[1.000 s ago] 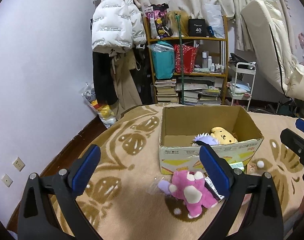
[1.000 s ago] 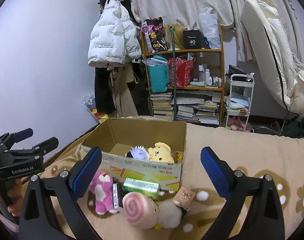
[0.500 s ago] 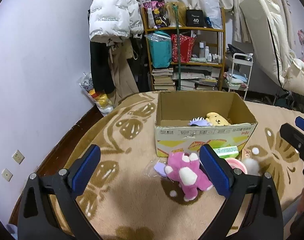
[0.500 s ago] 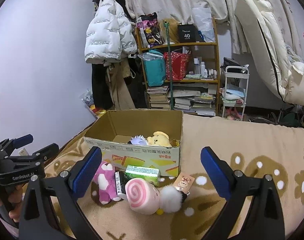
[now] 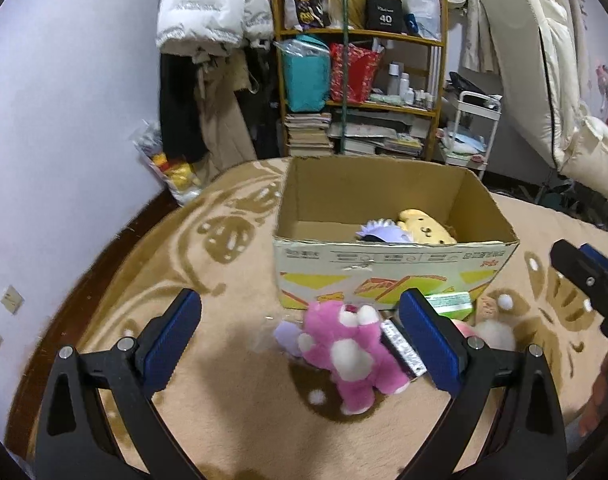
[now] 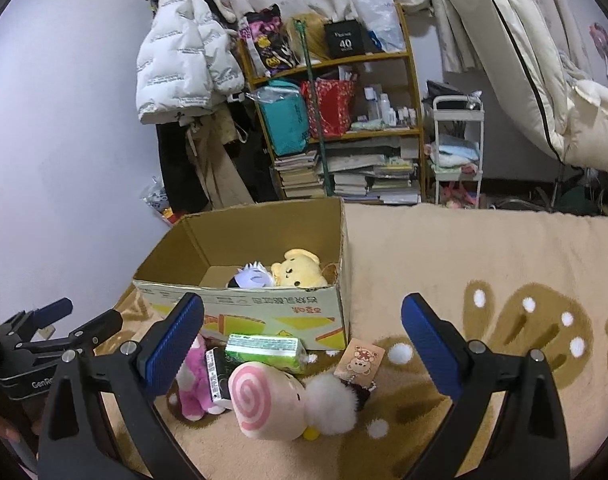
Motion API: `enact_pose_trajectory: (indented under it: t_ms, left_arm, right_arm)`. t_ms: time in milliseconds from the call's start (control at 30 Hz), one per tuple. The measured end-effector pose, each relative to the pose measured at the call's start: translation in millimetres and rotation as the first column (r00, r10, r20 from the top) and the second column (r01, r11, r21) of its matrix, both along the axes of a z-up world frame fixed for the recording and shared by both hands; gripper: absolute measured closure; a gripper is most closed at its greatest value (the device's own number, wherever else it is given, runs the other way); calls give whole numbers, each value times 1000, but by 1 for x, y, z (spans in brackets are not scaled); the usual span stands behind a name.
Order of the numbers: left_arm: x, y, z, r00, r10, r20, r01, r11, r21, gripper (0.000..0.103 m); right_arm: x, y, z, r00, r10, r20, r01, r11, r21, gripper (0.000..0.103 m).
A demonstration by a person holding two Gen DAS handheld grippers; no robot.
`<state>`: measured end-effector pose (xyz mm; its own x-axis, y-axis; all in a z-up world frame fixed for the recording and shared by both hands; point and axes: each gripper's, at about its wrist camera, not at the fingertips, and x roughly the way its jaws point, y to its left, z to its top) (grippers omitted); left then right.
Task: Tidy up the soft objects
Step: 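Withdraw both open grippers from the box toward the remaining toys, then grasp the pink bear plush with the left gripper while the right grasps the white fluffy plush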
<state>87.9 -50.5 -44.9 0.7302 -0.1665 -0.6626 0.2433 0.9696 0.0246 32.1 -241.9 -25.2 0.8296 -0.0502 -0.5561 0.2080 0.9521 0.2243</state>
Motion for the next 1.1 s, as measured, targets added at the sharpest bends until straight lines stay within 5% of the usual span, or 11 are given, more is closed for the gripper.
enact_pose_trajectory:
  t_ms: [600,733,1100]
  left_arm:
    - [41,-23,-59,993,-5,-122,17,995,99,5]
    - [47,-22,-71,987,-1,-163,18,995,101,5]
    - [59,-17,-87,970,3,-244,9,999,48,5]
  right_arm:
    - [44,-6,-57,979,25,-201,-9,997,81,0]
    - [49,-9,-77,955,28,-295,6,994,112,19]
    - [51,-27,-97,920,-28,-390,84,989,126,21]
